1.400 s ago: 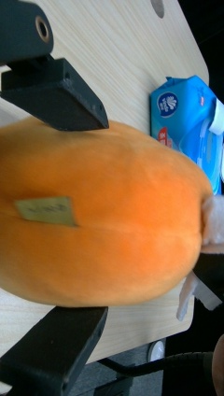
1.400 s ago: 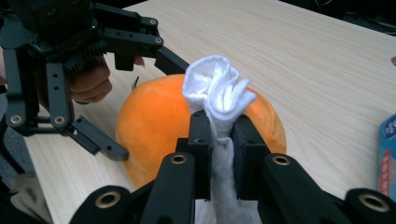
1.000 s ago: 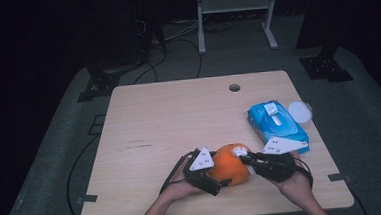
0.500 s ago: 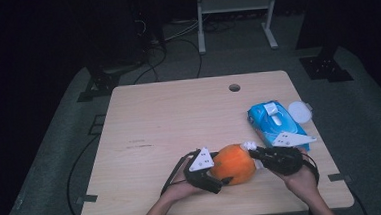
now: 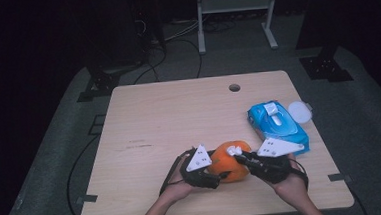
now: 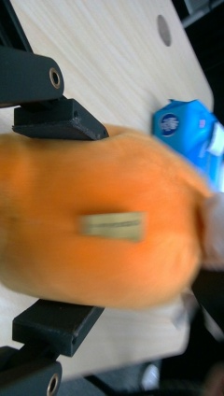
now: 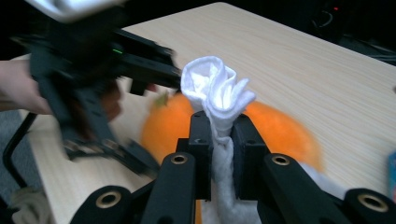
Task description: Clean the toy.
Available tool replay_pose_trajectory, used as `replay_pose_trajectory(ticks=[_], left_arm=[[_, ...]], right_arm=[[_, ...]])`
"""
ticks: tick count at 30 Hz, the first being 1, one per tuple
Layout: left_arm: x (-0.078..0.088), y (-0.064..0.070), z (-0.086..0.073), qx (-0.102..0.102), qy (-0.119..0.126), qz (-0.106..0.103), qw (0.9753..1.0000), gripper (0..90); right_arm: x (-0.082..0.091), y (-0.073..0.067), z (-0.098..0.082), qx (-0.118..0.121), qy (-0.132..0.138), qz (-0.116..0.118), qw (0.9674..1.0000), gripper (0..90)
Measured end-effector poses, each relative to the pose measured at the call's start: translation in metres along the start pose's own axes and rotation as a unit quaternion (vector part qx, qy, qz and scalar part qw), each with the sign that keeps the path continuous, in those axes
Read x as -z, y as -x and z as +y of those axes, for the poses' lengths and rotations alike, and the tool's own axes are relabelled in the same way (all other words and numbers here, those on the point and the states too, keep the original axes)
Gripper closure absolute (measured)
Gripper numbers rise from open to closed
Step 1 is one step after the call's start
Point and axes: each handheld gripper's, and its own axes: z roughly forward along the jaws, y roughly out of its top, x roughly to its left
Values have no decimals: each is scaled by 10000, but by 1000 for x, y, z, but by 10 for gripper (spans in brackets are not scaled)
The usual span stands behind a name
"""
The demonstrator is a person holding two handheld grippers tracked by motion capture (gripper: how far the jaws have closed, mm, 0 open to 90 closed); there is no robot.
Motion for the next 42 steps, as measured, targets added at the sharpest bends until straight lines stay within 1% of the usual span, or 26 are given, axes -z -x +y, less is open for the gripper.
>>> replay_pose_trajectory(ticks=[2,3,4,5,6,7,8,9,10,12,13,14,15,16,18,19,21,23,25,27,30,34,36,38,40,42], left_arm=[[4,1,5,-49,-18,-69,10000,269],[3,2,5,-86,-80,-50,9999,268],[0,3,3,-109,-194,-34,9997,267],[-3,3,-1,-94,-303,-51,9995,265],[-6,3,-3,-57,-321,-71,9994,261],[-7,2,-4,12,-285,-78,9996,256],[-7,2,-4,42,-292,-62,9995,251],[-7,2,-4,45,-295,-45,9995,247],[-8,2,-4,89,-285,-36,9995,243],[-10,3,-5,81,-263,-28,9996,234],[-9,3,-5,69,-271,-36,9996,229],[-9,2,-6,70,-253,-53,9996,219],[-8,1,-6,54,-252,-79,9996,203],[-7,-1,-7,44,-210,-147,9997,183],[-4,-7,-10,84,-33,-336,9994,146],[-4,-9,-12,117,52,-386,9992,143],[-3,-13,-13,142,107,-446,9988,127],[-6,-14,-15,105,112,-468,9988,108],[-8,-14,-18,191,161,-465,9986,103],[-9,-12,-18,136,151,-453,9988,104],[-6,-14,-17,91,171,-422,9989,104],[-6,-18,-21,240,194,-424,9986,78],[-9,-18,-23,329,132,-479,9982,68],[-14,-17,-26,303,67,-478,9984,70],[-15,-12,-23,193,22,-319,9993,146],[-15,-7,-19,96,-74,-152,9998,210]], right_arm=[[1,12,-5,-302,44,69,9995,794],[1,17,-9,-458,44,122,9989,795],[-1,21,-12,-559,12,144,9983,795],[-4,23,-15,-579,-62,124,9982,795],[-7,23,-18,-555,-179,40,9983,795],[-10,23,-20,-579,-238,40,9980,797],[-10,21,-20,-621,-249,40,9978,798],[-10,18,-18,-580,-250,24,9980,798],[-10,14,-15,-520,-223,54,9984,798],[-11,4,-9,-426,-137,253,9987,797],[-13,-2,-6,-337,-160,273,9989,795],[-15,-7,-5,-171,-181,216,9995,795],[-16,-7,-4,-128,-195,199,9995,794],[-16,-5,-5,-147,-201,221,9994,794],[-16,2,-9,-227,-222,169,9994,794],[-15,6,-11,-318,-251,163,9990,793],[-13,11,-15,-418,-245,148,9987,793],[-11,16,-17,-480,-277,127,9984,793],[-12,19,-19,-537,-304,88,9981,793],[-14,23,-22,-608,-311,102,9976,793],[-13,24,-24,-608,-323,63,9976,793],[-12,28,-26,-658,-333,35,9973,793],[-11,30,-28,-704,-336,26,9969,793],[-11,32,-29,-750,-340,-12,9966,793],[-10,31,-28,-781,-331,-72,9964,796],[-8,25,-23,-662,-298,-105,9973,798]])
